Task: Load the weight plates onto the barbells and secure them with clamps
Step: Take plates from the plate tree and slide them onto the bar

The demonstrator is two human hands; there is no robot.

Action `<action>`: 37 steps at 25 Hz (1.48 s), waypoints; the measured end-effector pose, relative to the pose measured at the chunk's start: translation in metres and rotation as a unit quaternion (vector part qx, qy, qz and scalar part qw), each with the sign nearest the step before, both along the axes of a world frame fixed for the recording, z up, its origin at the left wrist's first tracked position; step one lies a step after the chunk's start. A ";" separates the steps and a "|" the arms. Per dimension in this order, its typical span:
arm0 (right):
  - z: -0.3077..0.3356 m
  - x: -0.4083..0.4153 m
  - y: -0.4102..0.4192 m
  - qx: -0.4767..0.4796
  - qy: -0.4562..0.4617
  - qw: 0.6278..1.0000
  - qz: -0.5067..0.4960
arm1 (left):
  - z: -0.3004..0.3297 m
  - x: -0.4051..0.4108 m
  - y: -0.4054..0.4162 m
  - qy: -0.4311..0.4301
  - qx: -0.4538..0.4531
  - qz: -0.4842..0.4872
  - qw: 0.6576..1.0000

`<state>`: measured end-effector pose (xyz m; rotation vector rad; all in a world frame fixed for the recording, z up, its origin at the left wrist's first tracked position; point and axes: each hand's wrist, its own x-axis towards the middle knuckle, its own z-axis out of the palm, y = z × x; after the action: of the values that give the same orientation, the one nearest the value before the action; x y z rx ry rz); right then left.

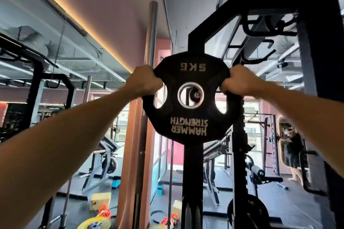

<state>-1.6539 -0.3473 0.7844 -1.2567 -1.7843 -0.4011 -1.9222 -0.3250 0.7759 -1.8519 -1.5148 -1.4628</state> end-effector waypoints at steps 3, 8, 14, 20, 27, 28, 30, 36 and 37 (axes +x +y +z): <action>0.010 0.000 -0.009 -0.008 -0.005 1.000 -0.013 | 0.008 0.002 0.010 -0.026 0.010 -0.034 0.999; 0.013 0.015 0.004 0.010 0.001 0.999 -0.034 | 0.016 0.016 0.029 0.009 0.023 -0.042 0.999; 0.005 0.021 0.063 -0.011 0.039 0.999 -0.002 | 0.012 0.019 0.085 0.038 0.033 -0.029 0.998; 0.001 0.029 0.139 0.002 0.041 0.999 0.005 | 0.005 0.031 0.155 0.028 0.014 -0.015 0.999; -0.007 0.038 0.212 0.012 0.051 0.999 -0.001 | -0.002 0.046 0.221 0.001 0.006 -0.009 1.000; -0.008 0.039 0.215 0.015 0.049 0.999 -0.001 | -0.003 0.046 0.225 -0.002 0.008 -0.007 1.000; -0.010 0.038 0.215 0.018 0.058 0.998 -0.007 | -0.006 0.046 0.225 -0.007 0.011 -0.005 1.000; -0.045 0.039 0.205 -0.020 0.122 0.991 -0.044 | -0.047 0.043 0.200 0.003 -0.013 -0.030 0.999; -0.059 0.040 0.200 -0.044 0.119 0.991 -0.045 | -0.060 0.042 0.195 0.016 -0.027 -0.038 0.999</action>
<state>-1.6136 -0.1476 0.7257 -1.3895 -1.5617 -0.2138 -1.8807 -0.1303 0.7156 -1.9746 -1.4981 -1.4324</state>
